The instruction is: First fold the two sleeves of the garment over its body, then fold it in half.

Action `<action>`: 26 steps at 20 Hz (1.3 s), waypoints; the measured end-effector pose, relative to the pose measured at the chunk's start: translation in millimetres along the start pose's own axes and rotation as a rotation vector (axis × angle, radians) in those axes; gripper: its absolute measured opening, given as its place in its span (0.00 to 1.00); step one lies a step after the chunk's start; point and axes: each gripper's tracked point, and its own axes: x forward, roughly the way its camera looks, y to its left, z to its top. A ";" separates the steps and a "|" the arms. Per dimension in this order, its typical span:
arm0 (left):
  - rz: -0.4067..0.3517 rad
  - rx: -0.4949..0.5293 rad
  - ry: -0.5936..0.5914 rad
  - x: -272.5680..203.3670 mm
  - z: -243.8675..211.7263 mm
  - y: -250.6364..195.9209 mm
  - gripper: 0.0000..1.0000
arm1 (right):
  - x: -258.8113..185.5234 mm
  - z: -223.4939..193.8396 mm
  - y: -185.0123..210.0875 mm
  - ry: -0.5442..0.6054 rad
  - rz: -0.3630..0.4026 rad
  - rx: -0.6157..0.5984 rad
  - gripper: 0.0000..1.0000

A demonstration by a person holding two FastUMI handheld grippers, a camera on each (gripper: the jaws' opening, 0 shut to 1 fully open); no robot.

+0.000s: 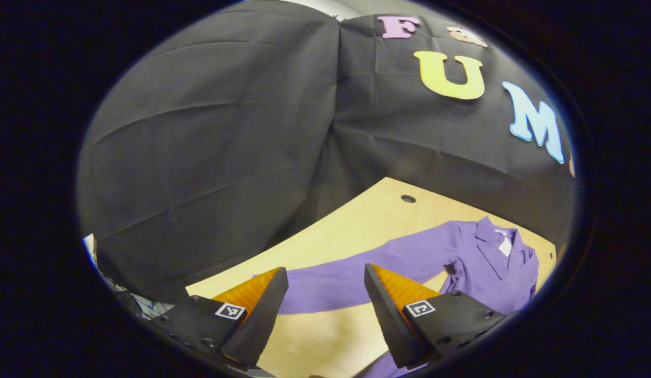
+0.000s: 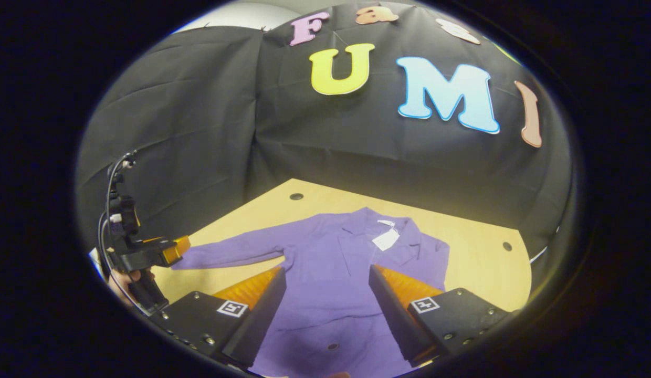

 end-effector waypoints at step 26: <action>0.106 -0.010 0.301 68.8 -86.0 63.7 0.84 | -14.6 -34.6 7.7 0.069 -0.030 0.066 0.96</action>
